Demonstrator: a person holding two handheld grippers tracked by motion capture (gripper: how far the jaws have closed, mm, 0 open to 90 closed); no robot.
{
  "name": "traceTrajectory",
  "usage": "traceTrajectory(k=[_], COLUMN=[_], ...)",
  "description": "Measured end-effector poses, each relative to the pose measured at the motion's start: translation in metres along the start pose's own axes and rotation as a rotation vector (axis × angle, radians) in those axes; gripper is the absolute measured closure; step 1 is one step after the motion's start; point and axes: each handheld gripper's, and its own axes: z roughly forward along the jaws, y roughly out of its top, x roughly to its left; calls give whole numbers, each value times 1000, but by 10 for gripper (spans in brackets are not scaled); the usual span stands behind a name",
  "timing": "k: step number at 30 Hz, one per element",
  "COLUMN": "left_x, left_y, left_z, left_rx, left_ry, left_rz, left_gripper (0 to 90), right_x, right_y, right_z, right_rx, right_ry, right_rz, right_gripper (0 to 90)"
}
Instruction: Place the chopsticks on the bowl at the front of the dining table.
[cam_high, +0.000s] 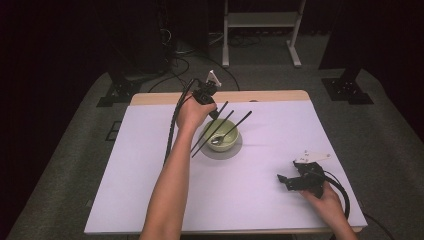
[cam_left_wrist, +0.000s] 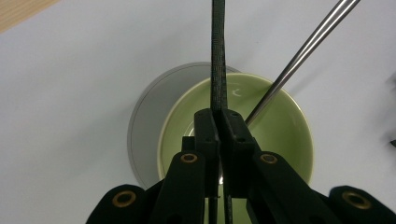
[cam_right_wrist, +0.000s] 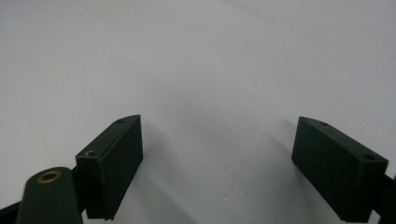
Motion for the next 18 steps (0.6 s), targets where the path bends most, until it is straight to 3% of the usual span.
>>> traceTrajectory(k=[8,10,18], left_x=[-2,-3,-1], left_y=[6,7,10], left_z=[6,7,15], left_rx=[9,16,28], left_ry=[5,26,13], left_rz=[0,2,-6], left_gripper=[862,862,862], right_x=[0,0,0], right_y=[0,0,0], right_z=[0,0,0], right_rx=[1,0,1], right_ry=[-1,0,0], right_rz=[0,0,1], right_gripper=[152,152,152])
